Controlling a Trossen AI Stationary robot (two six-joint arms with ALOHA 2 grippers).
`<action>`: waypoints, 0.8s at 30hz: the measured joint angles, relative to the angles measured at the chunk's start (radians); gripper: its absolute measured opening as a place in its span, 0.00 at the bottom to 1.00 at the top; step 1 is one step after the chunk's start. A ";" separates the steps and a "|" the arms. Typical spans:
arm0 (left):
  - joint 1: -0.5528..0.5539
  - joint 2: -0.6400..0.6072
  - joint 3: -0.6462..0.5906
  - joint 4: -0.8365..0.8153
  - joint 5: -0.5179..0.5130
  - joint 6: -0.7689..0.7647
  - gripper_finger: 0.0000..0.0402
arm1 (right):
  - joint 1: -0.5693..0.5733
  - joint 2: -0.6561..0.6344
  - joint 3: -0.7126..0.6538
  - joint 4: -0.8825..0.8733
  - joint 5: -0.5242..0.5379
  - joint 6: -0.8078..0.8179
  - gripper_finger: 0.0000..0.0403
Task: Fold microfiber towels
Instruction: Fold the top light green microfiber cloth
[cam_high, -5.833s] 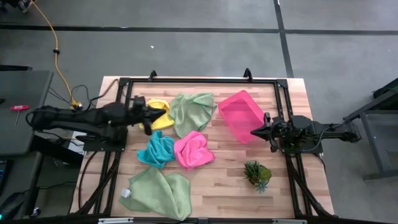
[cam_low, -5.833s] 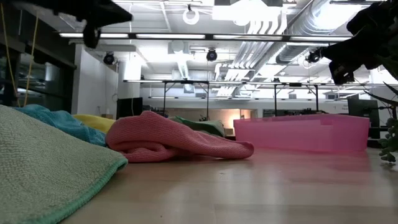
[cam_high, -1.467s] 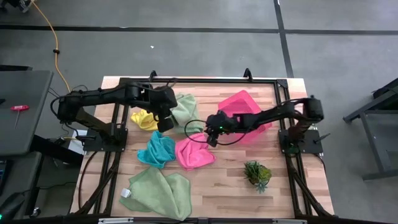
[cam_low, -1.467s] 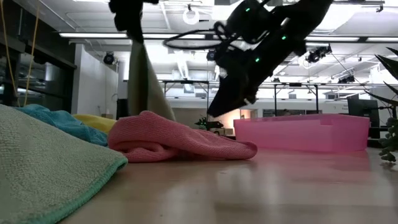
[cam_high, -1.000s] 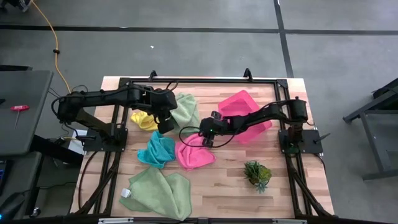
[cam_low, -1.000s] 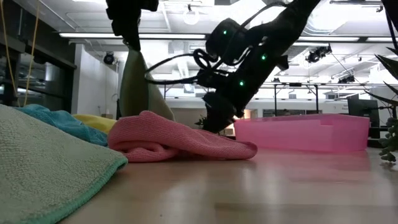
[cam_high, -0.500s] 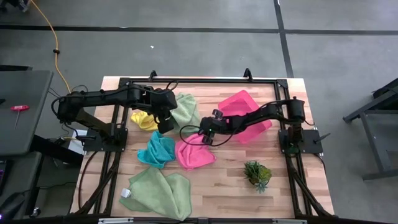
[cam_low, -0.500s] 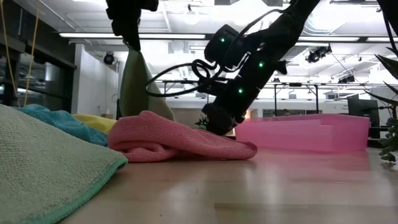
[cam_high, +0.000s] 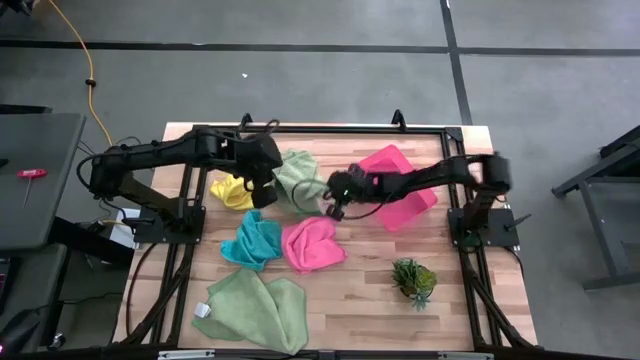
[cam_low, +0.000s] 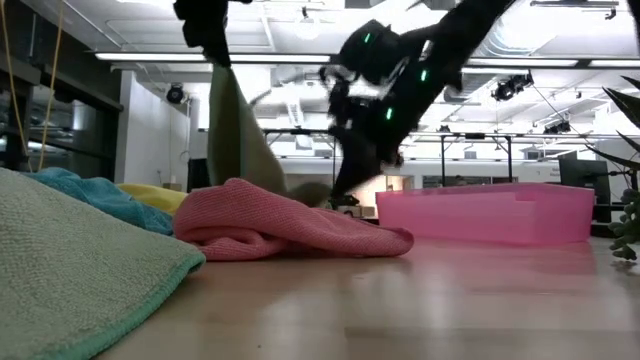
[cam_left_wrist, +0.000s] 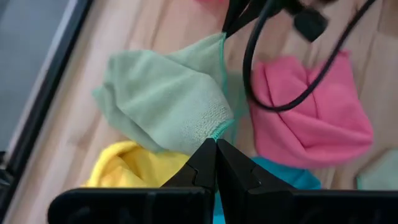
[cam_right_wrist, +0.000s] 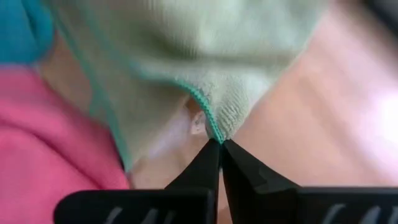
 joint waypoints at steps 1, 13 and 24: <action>0.011 -0.006 0.011 -0.003 -0.005 0.006 0.00 | -0.014 -0.040 0.000 0.001 -0.005 -0.005 0.01; 0.207 -0.093 0.166 0.001 -0.135 0.248 0.00 | -0.201 -0.417 0.156 -0.252 -0.102 -0.091 0.00; 0.470 -0.052 0.343 0.011 -0.221 0.568 0.00 | -0.335 -0.302 0.545 -0.488 -0.203 -0.248 0.00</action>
